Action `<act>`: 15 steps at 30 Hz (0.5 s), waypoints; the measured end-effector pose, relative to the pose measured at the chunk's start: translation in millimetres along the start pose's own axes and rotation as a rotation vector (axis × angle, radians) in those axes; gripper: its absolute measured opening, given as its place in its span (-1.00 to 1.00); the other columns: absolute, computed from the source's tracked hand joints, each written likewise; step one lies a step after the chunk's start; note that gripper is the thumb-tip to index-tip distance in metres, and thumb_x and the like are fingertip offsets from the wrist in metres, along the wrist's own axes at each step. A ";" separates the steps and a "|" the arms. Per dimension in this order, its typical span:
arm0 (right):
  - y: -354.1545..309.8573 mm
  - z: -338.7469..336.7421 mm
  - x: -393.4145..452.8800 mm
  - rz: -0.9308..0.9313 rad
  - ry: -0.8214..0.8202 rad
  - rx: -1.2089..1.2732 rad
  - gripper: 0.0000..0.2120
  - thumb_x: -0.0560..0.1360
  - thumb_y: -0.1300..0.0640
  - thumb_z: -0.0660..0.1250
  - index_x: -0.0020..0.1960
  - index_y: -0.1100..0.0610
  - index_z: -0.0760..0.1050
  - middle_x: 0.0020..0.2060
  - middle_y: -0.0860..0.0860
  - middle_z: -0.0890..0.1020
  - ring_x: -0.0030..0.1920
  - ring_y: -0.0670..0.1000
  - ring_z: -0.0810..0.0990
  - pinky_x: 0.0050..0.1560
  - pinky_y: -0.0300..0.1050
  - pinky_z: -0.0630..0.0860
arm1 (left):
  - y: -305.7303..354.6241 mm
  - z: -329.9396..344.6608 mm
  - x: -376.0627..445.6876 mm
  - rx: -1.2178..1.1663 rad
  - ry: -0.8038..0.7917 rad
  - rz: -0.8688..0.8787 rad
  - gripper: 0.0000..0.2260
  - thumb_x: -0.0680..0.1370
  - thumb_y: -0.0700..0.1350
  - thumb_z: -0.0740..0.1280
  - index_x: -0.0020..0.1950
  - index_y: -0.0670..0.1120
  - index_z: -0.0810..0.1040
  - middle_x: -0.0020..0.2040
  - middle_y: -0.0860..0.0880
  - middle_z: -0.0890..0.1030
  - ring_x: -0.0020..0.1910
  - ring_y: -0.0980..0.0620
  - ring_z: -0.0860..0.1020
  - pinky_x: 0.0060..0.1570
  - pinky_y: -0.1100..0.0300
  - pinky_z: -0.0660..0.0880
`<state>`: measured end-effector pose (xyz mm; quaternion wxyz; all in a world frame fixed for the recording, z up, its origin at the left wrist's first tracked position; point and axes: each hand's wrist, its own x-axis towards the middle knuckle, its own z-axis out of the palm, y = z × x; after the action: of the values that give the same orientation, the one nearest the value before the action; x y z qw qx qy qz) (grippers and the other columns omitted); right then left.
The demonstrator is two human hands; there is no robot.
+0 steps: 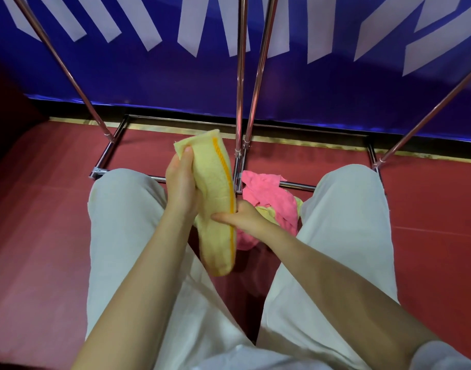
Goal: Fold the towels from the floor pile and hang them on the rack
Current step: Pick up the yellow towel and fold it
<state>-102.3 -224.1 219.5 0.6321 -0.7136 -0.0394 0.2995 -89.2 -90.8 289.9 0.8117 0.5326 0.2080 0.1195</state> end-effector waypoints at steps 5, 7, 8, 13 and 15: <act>18.5 4.3 -1.1 0.141 -0.049 0.024 -0.85 0.48 0.12 0.42 0.04 0.09 0.58 -0.05 0.02 0.68 -0.12 -0.09 0.66 -0.02 -0.22 0.58 | 15.7 -12.4 13.5 -0.113 0.096 0.005 -0.80 0.66 -0.10 0.16 0.08 -0.12 0.55 -0.12 -0.06 0.63 -0.15 0.05 0.63 -0.13 0.13 0.58; 23.4 3.4 -2.0 0.155 -0.041 0.031 -0.85 0.49 0.09 0.40 0.04 0.09 0.59 -0.01 0.07 0.68 -0.06 -0.02 0.66 0.05 -0.13 0.57 | 18.8 -18.3 16.1 -0.116 0.136 0.016 -0.81 0.66 -0.10 0.17 0.07 -0.13 0.55 -0.12 -0.07 0.62 -0.14 0.04 0.63 -0.11 0.11 0.58; 24.5 2.4 -3.4 0.147 -0.022 0.031 -0.86 0.50 0.09 0.39 0.03 0.10 0.60 -0.03 0.08 0.68 -0.07 -0.03 0.66 0.03 -0.15 0.58 | 20.0 -21.4 16.9 -0.115 0.151 0.021 -0.81 0.66 -0.10 0.17 0.08 -0.14 0.55 -0.11 -0.07 0.62 -0.13 0.04 0.62 -0.09 0.10 0.58; 19.1 -8.4 -14.1 -0.004 0.194 -0.073 -0.96 0.52 0.11 0.38 -0.05 0.06 0.58 -0.23 -0.11 0.65 -0.30 -0.31 0.59 -0.21 -0.38 0.50 | 20.9 -28.6 19.4 -0.147 0.215 -0.029 -0.77 0.66 -0.09 0.17 0.18 -0.17 0.53 -0.05 -0.07 0.63 -0.11 0.06 0.64 -0.09 0.12 0.60; 14.1 -14.7 -17.6 -0.013 0.199 -0.031 -0.97 0.50 0.11 0.39 -0.06 0.04 0.58 -0.25 -0.13 0.65 -0.28 -0.28 0.61 -0.20 -0.37 0.51 | 17.5 -29.3 17.3 -0.187 0.185 -0.077 -0.72 0.67 -0.07 0.16 0.26 -0.19 0.50 0.06 -0.12 0.64 -0.01 0.00 0.65 -0.02 0.08 0.60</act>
<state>-114.2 -247.5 213.5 0.6238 -0.7492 0.0144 0.2222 -87.0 -52.6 292.1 0.8393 0.4327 0.2900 0.1557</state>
